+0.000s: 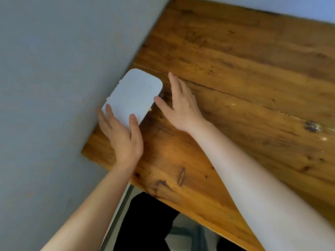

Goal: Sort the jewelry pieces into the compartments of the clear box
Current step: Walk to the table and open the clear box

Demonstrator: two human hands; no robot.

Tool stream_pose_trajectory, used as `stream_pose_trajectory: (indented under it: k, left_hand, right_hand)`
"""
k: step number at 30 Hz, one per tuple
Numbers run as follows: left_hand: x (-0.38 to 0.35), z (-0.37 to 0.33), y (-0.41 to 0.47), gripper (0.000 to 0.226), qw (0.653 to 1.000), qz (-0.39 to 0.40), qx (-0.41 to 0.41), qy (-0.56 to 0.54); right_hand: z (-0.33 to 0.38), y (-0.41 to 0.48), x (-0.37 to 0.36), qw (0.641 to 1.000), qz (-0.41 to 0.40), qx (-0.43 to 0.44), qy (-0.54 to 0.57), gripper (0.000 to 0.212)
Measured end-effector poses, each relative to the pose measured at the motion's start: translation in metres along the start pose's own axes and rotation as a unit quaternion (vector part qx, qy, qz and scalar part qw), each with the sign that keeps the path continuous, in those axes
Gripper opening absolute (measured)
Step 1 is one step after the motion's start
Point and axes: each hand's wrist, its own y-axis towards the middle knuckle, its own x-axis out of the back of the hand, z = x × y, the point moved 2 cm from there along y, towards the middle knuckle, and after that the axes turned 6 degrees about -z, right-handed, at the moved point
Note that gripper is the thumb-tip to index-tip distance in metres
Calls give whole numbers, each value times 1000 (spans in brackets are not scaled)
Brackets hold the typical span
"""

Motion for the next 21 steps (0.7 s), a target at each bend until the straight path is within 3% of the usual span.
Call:
stream_pose_trajectory:
  k: [3,10,15,21]
  left_hand:
    - [-7,5,-3,61,999,-9,-36,-28]
    - [-9,8,-11,59,988,-4,-65,-139]
    - [4,-1,-49,50,973,63,-146,-168]
    - [24,-4,-114,42,928,168,-242,-228]
  right_hand:
    - [-1,6,-17,1000,14,15,7,71]
    - [-9,-30,-12,997,-56,-7,55,65]
    - [-19,-100,10,984,-137,-69,97,63]
    - [-38,-209,34,962,-246,-101,70,56]
